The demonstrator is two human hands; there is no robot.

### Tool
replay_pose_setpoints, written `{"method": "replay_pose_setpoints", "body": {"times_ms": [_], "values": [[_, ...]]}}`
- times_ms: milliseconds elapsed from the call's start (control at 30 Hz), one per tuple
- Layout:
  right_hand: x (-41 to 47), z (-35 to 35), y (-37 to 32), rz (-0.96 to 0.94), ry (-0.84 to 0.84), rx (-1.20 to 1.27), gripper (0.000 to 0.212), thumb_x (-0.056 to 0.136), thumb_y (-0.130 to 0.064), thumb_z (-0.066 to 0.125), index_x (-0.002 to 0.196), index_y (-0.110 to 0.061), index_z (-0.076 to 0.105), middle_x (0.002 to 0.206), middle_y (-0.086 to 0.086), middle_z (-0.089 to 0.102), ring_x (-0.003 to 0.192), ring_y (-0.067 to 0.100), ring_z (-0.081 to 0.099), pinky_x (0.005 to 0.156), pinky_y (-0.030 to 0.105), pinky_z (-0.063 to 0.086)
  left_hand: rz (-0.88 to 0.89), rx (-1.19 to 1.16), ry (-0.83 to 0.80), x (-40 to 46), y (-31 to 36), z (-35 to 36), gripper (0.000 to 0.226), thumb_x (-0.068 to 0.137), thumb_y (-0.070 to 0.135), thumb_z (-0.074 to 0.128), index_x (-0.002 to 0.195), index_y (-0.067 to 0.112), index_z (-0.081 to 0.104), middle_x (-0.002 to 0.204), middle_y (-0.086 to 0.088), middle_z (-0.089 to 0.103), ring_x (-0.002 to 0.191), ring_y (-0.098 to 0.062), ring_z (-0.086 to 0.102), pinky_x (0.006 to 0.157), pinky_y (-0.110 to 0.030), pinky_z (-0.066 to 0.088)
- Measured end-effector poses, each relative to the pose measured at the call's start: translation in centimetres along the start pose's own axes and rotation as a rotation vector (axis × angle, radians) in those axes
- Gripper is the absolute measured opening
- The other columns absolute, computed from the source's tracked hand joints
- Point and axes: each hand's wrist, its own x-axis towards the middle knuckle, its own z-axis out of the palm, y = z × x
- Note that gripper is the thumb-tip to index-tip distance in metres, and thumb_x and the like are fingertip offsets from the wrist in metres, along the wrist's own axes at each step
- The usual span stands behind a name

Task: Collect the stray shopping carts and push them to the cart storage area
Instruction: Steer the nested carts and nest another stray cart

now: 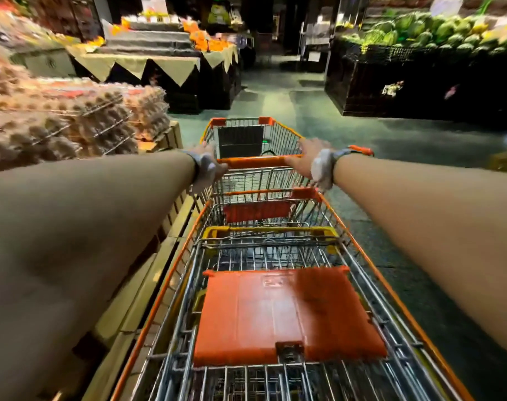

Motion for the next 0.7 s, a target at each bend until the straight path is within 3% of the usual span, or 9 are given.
{"method": "replay_pose_setpoints", "body": {"times_ms": [67, 133, 167, 233, 333, 400, 500, 600, 700], "values": [[2.3, 0.8, 0.5, 0.031, -0.064, 0.062, 0.064, 0.099, -0.053, 0.054, 0.138, -0.002, 0.055, 0.137, 0.017, 0.059, 0.125, 0.036, 0.055, 0.096, 0.034, 0.045, -0.019, -0.045, -0.104, 1.9, 0.3, -0.1, 0.042, 0.105, 0.046, 0.047, 0.138, 0.019, 0.045, 0.118, -0.01, 0.07, 0.117, -0.013, 0.061, 0.096, -0.025, 0.043], [3.8, 1.2, 1.1, 0.027, -0.111, 0.026, 0.06, 0.101, -0.052, 0.05, 0.134, -0.003, 0.06, 0.134, 0.017, 0.062, 0.122, 0.032, 0.059, 0.08, 0.021, 0.047, 0.007, 0.002, -0.072, 2.8, 0.7, 0.2, 0.021, 0.107, 0.037, 0.046, 0.118, 0.02, 0.048, 0.099, -0.005, 0.068, 0.095, -0.018, 0.062, 0.079, -0.025, 0.045], [4.3, 1.5, 1.4, 0.013, -0.115, -0.013, 0.055, 0.102, -0.051, 0.048, 0.13, -0.006, 0.062, 0.132, 0.016, 0.063, 0.12, 0.032, 0.059, 0.074, 0.02, 0.045, 0.014, 0.066, -0.034, 3.0, 1.0, 0.5, 0.018, 0.106, 0.035, 0.047, 0.115, 0.02, 0.048, 0.106, -0.007, 0.063, 0.099, -0.025, 0.059, 0.084, -0.028, 0.044], [4.3, 1.7, 1.7, -0.058, -0.028, -0.162, 0.052, 0.104, -0.053, 0.041, 0.128, -0.01, 0.06, 0.132, 0.016, 0.059, 0.12, 0.035, 0.056, 0.086, 0.029, 0.042, 0.045, 0.187, 0.057, 2.8, 0.9, 0.9, 0.022, 0.105, 0.035, 0.048, 0.114, 0.015, 0.049, 0.111, -0.012, 0.06, 0.104, -0.034, 0.059, 0.089, -0.038, 0.048], [3.7, 2.3, 1.8, -0.117, 0.047, -0.307, 0.052, 0.106, -0.051, 0.032, 0.134, -0.013, 0.054, 0.137, 0.015, 0.052, 0.125, 0.036, 0.049, 0.103, 0.043, 0.039, 0.048, 0.273, 0.166, 2.8, 0.4, 1.9, 0.024, 0.098, 0.028, 0.06, 0.117, 0.016, 0.052, 0.101, -0.007, 0.059, 0.098, -0.034, 0.061, 0.086, -0.045, 0.054], [3.6, 2.3, 2.1, -0.127, 0.053, -0.277, 0.049, 0.106, -0.05, 0.032, 0.133, -0.016, 0.056, 0.136, 0.011, 0.053, 0.125, 0.033, 0.048, 0.102, 0.042, 0.038, 0.056, 0.278, 0.19, 2.8, 0.1, 2.2, 0.025, 0.102, 0.037, 0.053, 0.12, 0.019, 0.051, 0.112, -0.009, 0.061, 0.107, -0.035, 0.06, 0.091, -0.049, 0.051], [2.7, 2.2, 2.3, -0.116, 0.039, -0.266, 0.046, 0.105, -0.053, 0.033, 0.13, -0.022, 0.058, 0.131, 0.006, 0.054, 0.123, 0.031, 0.049, 0.095, 0.042, 0.043, 0.04, 0.261, 0.142, 1.9, -0.1, 2.4, 0.046, 0.104, 0.058, 0.027, 0.118, 0.021, 0.05, 0.126, -0.011, 0.061, 0.116, -0.034, 0.059, 0.099, -0.05, 0.046], [1.6, 1.3, 2.0, -0.111, -0.004, -0.271, 0.046, 0.105, -0.054, 0.034, 0.13, -0.024, 0.057, 0.128, 0.004, 0.055, 0.121, 0.029, 0.049, 0.095, 0.043, 0.045, 0.031, 0.264, 0.12, 0.6, 0.0, 1.8, 0.046, 0.102, 0.061, 0.025, 0.111, 0.024, 0.051, 0.125, -0.009, 0.063, 0.118, -0.033, 0.06, 0.105, -0.054, 0.04], [0.6, 0.7, 1.9, -0.124, -0.035, -0.271, 0.046, 0.104, -0.054, 0.035, 0.125, -0.023, 0.06, 0.127, 0.003, 0.055, 0.12, 0.029, 0.049, 0.095, 0.042, 0.045, 0.007, 0.269, 0.066, -1.1, 0.6, 1.9, 0.049, 0.101, 0.061, 0.025, 0.119, 0.025, 0.053, 0.129, -0.006, 0.063, 0.122, -0.032, 0.059, 0.11, -0.053, 0.035]]}}
